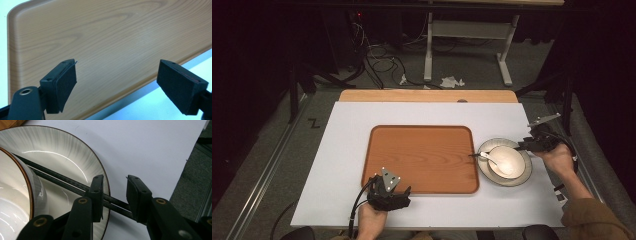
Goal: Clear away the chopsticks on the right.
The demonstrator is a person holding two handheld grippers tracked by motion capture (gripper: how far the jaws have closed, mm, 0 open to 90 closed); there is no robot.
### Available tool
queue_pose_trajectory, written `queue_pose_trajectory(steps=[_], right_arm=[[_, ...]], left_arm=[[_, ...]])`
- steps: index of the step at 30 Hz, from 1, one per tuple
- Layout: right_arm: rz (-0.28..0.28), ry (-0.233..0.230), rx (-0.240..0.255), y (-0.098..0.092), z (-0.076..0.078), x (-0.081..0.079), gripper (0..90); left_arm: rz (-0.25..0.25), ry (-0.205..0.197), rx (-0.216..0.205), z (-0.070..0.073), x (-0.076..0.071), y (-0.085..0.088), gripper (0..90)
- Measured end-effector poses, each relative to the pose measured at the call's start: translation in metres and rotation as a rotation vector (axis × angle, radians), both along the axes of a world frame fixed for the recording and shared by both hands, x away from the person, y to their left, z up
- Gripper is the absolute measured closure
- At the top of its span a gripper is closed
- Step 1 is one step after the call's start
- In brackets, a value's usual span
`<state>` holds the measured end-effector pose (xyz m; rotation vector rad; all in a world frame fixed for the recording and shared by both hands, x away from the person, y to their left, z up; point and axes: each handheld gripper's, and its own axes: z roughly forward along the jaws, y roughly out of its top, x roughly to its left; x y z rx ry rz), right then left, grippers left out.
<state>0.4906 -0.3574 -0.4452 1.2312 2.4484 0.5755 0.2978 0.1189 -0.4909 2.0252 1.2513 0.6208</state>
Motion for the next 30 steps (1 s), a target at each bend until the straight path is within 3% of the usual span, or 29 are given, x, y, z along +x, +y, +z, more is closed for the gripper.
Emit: queue_pose_trajectory(steps=[8, 20, 30], right_arm=[[0.021, 0.037, 0.009, 0.0014, 0.0012, 0.0031, 67.3], [0.041, 0.051, 0.012, -0.0029, 0.0013, 0.0051, 66.0], [0.070, 0.066, -0.002, 0.0052, -0.0003, 0.0084, 67.4]], left_arm=[[-0.002, 0.002, -0.001, -0.0003, -0.0001, -0.0001, 16.4], [-0.006, 0.004, 0.003, -0.0007, -0.0001, -0.0005, 16.4], [-0.005, 0.004, 0.003, -0.0008, -0.0002, -0.0003, 16.5]])
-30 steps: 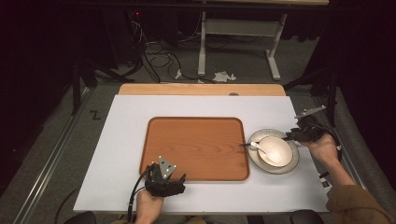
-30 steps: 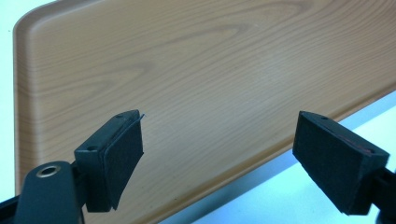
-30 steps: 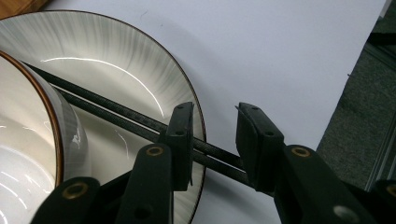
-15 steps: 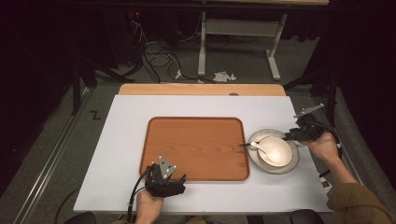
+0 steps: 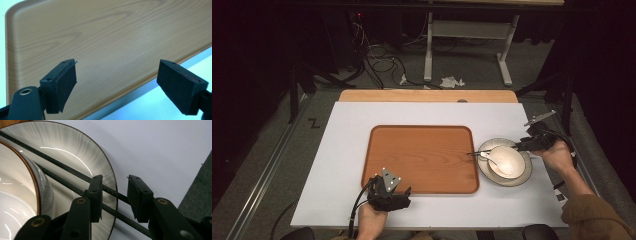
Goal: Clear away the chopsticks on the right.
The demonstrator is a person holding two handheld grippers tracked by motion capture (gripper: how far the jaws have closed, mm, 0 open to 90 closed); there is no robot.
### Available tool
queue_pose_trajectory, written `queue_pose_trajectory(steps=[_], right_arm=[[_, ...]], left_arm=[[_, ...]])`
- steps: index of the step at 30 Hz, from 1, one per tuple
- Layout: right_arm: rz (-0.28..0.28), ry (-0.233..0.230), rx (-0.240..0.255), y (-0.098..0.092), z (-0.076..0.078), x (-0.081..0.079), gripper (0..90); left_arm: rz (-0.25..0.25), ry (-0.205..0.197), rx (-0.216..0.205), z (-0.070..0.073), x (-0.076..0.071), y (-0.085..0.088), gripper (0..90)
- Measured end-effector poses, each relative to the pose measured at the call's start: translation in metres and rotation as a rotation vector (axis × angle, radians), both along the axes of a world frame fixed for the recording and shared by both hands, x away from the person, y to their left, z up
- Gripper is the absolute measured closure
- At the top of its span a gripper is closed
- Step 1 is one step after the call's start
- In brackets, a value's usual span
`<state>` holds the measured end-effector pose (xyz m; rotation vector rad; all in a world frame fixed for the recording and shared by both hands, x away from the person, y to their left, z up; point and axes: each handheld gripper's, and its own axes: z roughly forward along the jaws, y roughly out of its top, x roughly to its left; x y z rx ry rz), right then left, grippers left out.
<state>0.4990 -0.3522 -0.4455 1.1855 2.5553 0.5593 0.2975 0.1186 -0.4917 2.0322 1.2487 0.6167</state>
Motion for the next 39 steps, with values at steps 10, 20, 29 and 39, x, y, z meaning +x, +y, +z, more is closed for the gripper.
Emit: queue_pose_trajectory(steps=[10, 20, 29, 39], right_arm=[[0.059, 0.033, -0.021, 0.006, 0.000, -0.003, 73.6], [0.079, 0.010, -0.052, 0.009, -0.004, -0.005, 81.8], [0.088, -0.028, -0.045, 0.009, -0.006, -0.007, 86.2], [0.064, -0.102, 0.013, 0.005, 0.006, -0.019, 86.6]], left_arm=[[-0.003, 0.002, 0.005, -0.001, 0.000, -0.001, 16.5], [-0.004, -0.005, 0.008, 0.001, 0.000, -0.001, 16.5], [-0.011, 0.000, 0.010, 0.000, 0.000, -0.002, 16.5], [-0.027, -0.003, 0.005, 0.001, 0.003, -0.004, 16.4]])
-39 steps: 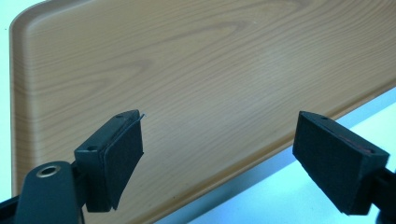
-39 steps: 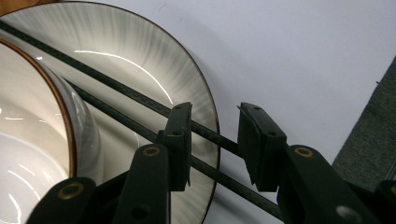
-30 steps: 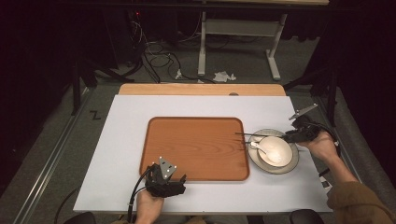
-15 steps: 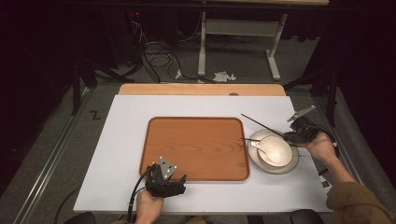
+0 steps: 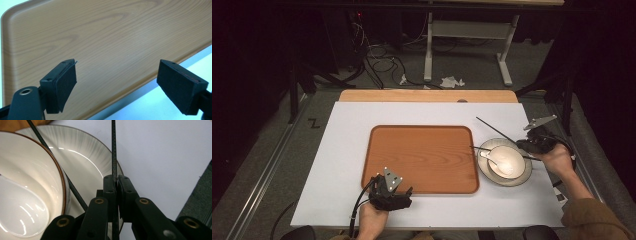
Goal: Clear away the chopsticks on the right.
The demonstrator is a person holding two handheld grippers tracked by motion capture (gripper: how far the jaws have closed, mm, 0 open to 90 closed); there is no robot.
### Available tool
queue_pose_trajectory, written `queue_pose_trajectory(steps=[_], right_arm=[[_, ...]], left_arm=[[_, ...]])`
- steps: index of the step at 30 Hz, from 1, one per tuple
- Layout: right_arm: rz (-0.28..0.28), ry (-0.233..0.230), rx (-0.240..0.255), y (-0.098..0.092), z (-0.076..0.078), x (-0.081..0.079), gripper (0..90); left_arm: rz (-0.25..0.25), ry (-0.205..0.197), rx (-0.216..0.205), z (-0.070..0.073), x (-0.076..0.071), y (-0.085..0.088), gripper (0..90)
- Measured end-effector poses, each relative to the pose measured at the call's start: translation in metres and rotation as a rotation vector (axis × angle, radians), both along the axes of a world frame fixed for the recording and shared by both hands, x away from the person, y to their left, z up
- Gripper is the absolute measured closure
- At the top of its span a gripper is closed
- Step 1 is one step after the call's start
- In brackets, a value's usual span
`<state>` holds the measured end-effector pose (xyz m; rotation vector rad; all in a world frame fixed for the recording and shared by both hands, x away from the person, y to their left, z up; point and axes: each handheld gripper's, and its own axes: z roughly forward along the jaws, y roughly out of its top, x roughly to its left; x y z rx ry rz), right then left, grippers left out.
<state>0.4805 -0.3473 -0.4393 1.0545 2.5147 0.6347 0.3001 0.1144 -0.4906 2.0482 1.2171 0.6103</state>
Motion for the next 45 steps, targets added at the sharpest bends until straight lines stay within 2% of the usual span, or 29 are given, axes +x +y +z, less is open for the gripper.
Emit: queue_pose_trajectory(steps=[6, 10, 11, 12, 16, 17, 18, 22, 23, 31, 32, 40, 41, 42, 45], right_arm=[[-0.009, -0.047, 0.035, 0.002, 0.019, -0.017, 86.6], [-0.002, -0.064, 0.060, 0.009, 0.030, -0.031, 86.6], [0.006, -0.077, 0.058, 0.015, 0.034, -0.039, 86.6], [0.006, -0.077, 0.058, 0.015, 0.034, -0.039, 86.6], [0.025, -0.089, 0.060, 0.030, 0.045, -0.055, 86.6], [0.040, -0.101, 0.062, 0.038, 0.050, -0.063, 86.5], [0.040, -0.101, 0.062, 0.038, 0.050, -0.063, 86.5], [0.056, -0.106, 0.116, 0.056, 0.054, -0.084, 86.5], [0.056, -0.106, 0.116, 0.056, 0.054, -0.084, 86.5], [0.077, -0.088, 0.149, 0.087, 0.041, -0.106, 86.5], [0.076, -0.086, 0.149, 0.096, 0.037, -0.110, 86.4], [0.089, -0.057, 0.194, 0.126, 0.017, -0.112, 86.4], [0.092, -0.051, 0.182, 0.135, 0.010, -0.113, 86.5], [0.092, -0.051, 0.182, 0.135, 0.010, -0.113, 86.5], [0.079, -0.042, 0.143, 0.147, -0.002, -0.113, 86.5]], left_arm=[[-0.027, -0.001, -0.003, 0.001, 0.004, -0.004, 16.5], [-0.035, 0.007, 0.012, 0.001, 0.010, -0.008, 16.5], [-0.034, 0.008, 0.010, 0.000, 0.012, -0.008, 16.5], [-0.035, 0.011, 0.009, 0.001, 0.013, -0.009, 16.5], [-0.051, 0.001, -0.003, 0.003, 0.018, -0.011, 16.4], [-0.056, 0.001, -0.003, 0.004, 0.019, -0.012, 16.5], [-0.058, 0.000, -0.004, 0.004, 0.020, -0.013, 16.5], [-0.054, 0.009, 0.002, 0.003, 0.024, -0.015, 16.5], [-0.055, 0.008, 0.003, 0.003, 0.025, -0.015, 16.5], [-0.074, 0.016, -0.006, 0.003, 0.031, -0.021, 16.4], [-0.077, 0.017, -0.004, 0.003, 0.031, -0.021, 16.4], [-0.077, 0.007, -0.008, 0.005, 0.031, -0.021, 16.5], [-0.078, 0.007, -0.011, 0.005, 0.030, -0.021, 16.5], [-0.078, 0.006, -0.013, 0.005, 0.030, -0.021, 16.5], [-0.079, 0.006, -0.017, 0.006, 0.030, -0.021, 16.5]])
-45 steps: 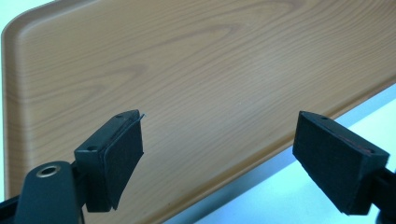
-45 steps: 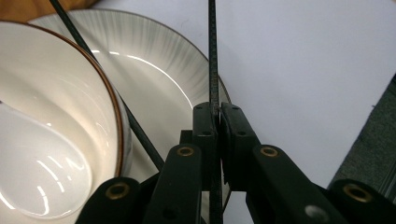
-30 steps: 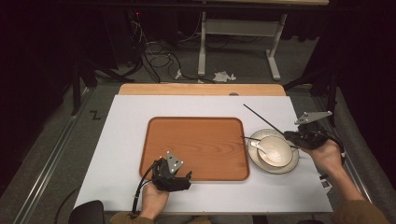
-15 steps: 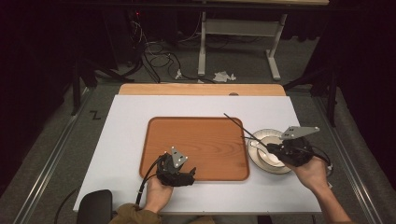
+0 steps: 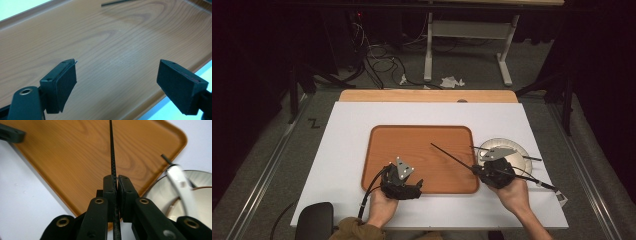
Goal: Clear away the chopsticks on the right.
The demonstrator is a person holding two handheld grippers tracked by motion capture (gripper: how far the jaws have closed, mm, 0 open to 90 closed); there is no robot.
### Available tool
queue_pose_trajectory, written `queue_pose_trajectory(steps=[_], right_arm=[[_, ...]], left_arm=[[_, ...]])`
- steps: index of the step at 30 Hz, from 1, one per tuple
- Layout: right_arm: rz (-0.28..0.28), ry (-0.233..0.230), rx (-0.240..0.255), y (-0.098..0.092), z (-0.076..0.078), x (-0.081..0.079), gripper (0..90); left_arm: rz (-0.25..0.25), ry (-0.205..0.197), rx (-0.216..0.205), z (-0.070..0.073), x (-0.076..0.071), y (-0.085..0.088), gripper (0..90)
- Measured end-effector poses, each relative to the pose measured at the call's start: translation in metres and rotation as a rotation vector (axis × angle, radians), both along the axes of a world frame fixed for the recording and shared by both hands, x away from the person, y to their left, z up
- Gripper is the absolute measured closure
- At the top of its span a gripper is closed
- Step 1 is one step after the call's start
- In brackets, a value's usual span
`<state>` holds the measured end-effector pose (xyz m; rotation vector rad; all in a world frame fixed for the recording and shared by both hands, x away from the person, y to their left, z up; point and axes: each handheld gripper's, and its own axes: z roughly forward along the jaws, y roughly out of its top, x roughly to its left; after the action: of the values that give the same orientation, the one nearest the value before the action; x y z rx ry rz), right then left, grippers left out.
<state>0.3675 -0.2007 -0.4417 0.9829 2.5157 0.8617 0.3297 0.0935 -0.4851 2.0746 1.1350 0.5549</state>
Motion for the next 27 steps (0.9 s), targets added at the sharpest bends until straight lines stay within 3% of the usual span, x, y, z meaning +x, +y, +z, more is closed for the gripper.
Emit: queue_pose_trajectory(steps=[4, 12, 18, 27], right_arm=[[-0.025, 0.007, -0.068, 0.011, -0.015, 0.003, 86.5], [-0.029, 0.051, -0.113, 0.025, -0.039, 0.012, 86.0], [-0.036, 0.070, -0.135, 0.026, -0.047, 0.014, 85.4], [-0.076, 0.024, -0.174, 0.024, -0.049, 0.014, 83.0]], left_arm=[[-0.005, 0.002, 0.001, 0.000, 0.000, 0.000, 16.5], [-0.016, 0.006, -0.002, -0.001, 0.000, -0.002, 16.4], [-0.019, 0.007, 0.001, -0.001, 0.000, -0.002, 16.4], [-0.023, 0.003, 0.004, -0.001, -0.001, -0.003, 16.5]])
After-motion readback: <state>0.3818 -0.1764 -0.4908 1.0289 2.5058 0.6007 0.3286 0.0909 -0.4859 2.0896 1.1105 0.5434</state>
